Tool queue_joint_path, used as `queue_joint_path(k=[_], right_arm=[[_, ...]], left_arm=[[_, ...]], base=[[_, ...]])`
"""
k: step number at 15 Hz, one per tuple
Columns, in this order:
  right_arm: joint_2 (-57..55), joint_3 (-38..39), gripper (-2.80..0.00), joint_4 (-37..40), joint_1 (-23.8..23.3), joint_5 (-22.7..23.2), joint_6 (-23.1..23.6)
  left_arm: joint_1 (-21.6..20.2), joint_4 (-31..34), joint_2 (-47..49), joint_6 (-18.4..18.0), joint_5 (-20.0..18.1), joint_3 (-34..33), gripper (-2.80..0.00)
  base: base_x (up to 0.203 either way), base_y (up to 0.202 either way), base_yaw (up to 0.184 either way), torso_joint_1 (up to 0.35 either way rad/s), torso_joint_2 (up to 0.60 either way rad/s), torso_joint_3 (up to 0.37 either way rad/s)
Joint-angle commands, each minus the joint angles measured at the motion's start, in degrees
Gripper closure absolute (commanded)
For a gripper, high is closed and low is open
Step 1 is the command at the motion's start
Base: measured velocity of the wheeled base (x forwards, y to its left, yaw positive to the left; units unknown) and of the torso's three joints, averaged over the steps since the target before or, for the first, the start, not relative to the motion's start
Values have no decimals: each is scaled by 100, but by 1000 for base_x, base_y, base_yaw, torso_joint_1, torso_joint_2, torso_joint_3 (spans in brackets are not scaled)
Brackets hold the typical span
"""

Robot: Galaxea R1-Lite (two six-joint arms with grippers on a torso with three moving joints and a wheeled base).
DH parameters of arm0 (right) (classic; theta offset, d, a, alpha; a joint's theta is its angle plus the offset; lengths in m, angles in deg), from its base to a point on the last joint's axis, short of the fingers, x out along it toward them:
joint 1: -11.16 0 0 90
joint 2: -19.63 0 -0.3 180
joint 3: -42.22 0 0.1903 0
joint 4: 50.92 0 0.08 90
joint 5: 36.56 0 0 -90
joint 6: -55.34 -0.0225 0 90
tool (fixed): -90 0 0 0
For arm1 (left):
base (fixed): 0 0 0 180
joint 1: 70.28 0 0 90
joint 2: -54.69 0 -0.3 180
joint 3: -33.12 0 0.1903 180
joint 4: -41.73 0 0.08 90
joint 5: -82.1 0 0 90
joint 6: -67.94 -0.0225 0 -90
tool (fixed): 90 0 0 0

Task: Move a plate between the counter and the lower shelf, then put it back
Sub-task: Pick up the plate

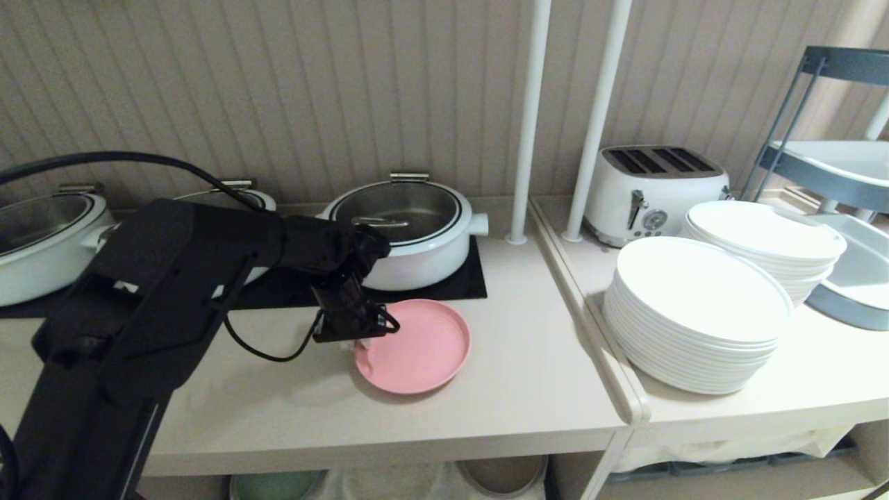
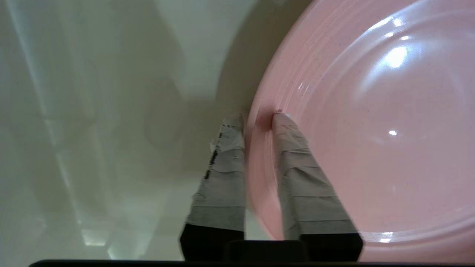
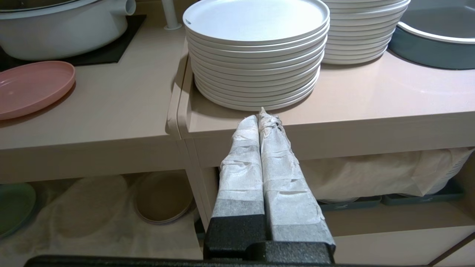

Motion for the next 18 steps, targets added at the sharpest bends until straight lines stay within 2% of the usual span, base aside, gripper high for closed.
queue_joint_path(k=[1, 10, 12, 18], right_arm=[[-7, 0, 0, -2, 2, 0, 0], [-7, 0, 0, -6, 2, 0, 0], [-7, 0, 0, -2, 2, 0, 0], [-7, 0, 0, -2, 2, 0, 0]], left_arm=[[3, 16, -111, 19, -1, 1, 0], [12, 30, -364, 63, -12, -28, 0], [12, 195, -433, 84, -50, -43, 0], [20, 360, -747, 565, -346, -198, 0]], base=[[0, 0, 0, 0, 0, 0], [0, 0, 0, 0, 0, 0], [0, 0, 0, 0, 0, 0], [0, 0, 0, 0, 0, 0]])
